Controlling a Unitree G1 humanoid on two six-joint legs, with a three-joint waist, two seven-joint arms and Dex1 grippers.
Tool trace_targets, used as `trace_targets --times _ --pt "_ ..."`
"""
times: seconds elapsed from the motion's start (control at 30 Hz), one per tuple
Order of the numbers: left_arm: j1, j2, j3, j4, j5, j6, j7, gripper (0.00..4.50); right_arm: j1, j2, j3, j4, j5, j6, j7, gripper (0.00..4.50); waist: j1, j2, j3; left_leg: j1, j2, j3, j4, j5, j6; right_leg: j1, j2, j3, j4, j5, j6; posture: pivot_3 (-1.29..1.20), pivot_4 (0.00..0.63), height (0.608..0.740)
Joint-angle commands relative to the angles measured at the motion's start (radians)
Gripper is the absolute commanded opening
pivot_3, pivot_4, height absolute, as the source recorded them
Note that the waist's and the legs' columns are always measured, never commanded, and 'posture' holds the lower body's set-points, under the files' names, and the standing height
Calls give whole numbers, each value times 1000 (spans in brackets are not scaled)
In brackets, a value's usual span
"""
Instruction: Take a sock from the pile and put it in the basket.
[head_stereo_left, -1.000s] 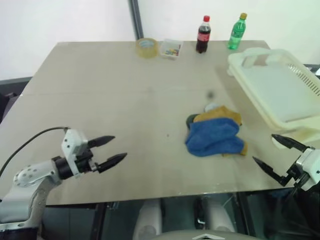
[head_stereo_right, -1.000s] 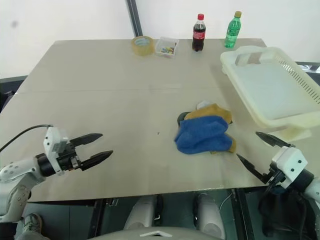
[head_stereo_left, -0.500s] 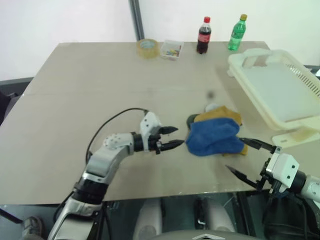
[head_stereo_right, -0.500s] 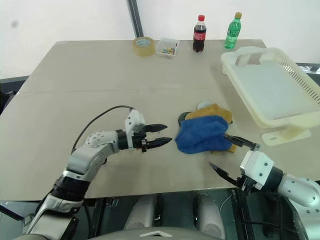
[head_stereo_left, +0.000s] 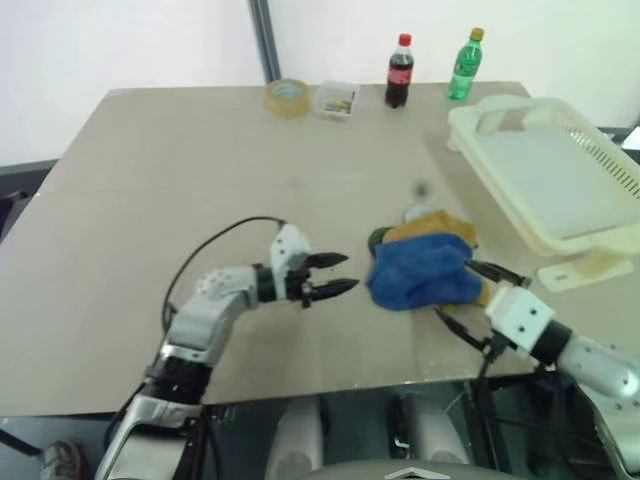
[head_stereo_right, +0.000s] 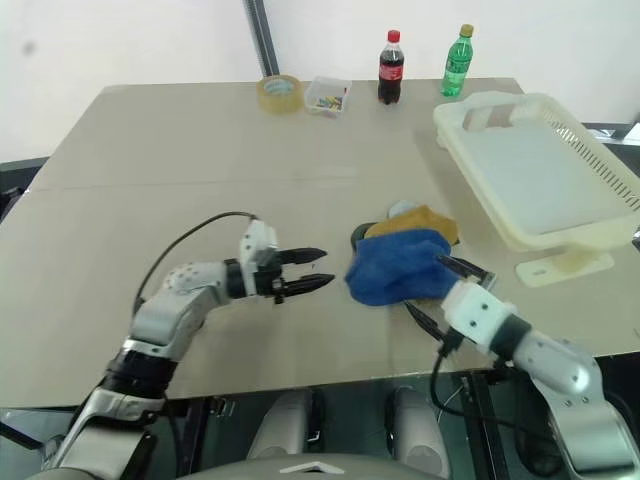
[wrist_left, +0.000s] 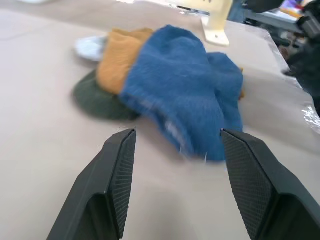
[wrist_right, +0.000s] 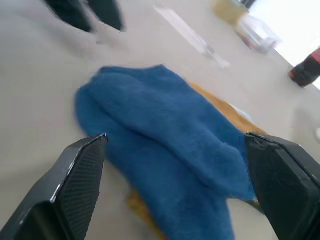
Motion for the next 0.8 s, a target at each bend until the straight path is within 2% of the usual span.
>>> trace_targets --times 0.03,0.07,0.1,0.13,0.17,0.2,0.23,0.27,0.67,0.7,0.77,0.8 --pt "60 80 104 -80 -97 12 -85 2874 -180 45 91 2 73 136 24 4500 -5 0 0 0 0 0 1 0 0 0 0 0 1 0 0 0 150 740" --pt "77 101 123 -93 -119 28 -104 2874 -224 54 113 20 79 165 32 4500 -7 -1 0 0 0 0 1 0 0 0 0 0 2 0 0 0 150 740" --pt "97 124 140 -108 -133 34 -118 3111 -267 65 136 45 87 188 41 4500 -7 -1 0 0 0 0 1 0 0 -1 0 0 2 0 0 0 150 740" --pt "119 144 157 -121 -136 29 -123 3431 -305 79 160 71 95 206 50 4085 -5 -1 0 -1 0 0 1 0 0 0 -1 0 2 0 0 0 150 740" --pt "137 157 173 -134 -139 26 -121 3677 -335 87 179 92 105 220 62 3916 -4 -1 0 -1 0 -1 1 0 0 0 -1 -1 2 0 0 0 150 740" --pt "156 172 192 -150 -148 34 -118 4180 -361 90 201 113 110 228 78 3548 0 0 1 -1 0 0 1 0 0 -1 -1 -1 1 0 0 0 150 740" --pt "173 186 207 -166 -159 48 -116 4500 -379 91 216 133 110 227 91 3002 3 0 1 -2 0 0 1 0 0 -1 -2 -1 1 0 0 0 150 740" --pt "193 202 223 -182 -170 61 -118 4500 -396 90 229 159 102 225 97 2636 6 -1 1 -2 0 0 1 0 0 -1 -2 -1 0 0 0 0 150 740" --pt "335 227 316 -306 -195 74 -59 4500 -455 65 300 393 37 119 167 2636 11 0 1 -2 0 1 0 -1 1 -1 -2 -1 -1 0 0 0 150 740" --pt "340 226 317 -309 -195 72 -56 4500 -459 65 300 402 36 113 172 2104 11 0 1 -2 0 1 0 -1 1 -1 -2 -1 -1 0 0 0 150 740" --pt "347 224 319 -314 -197 72 -50 4500 -468 66 299 407 39 110 178 1414 11 0 1 -2 0 1 0 -1 1 -1 -2 -1 -1 0 0 0 150 740" --pt "350 223 320 -317 -199 72 -47 4500 -470 66 297 405 42 111 181 845 11 0 1 -2 0 1 0 -1 1 -1 -2 -1 -1 0 0 0 150 740"
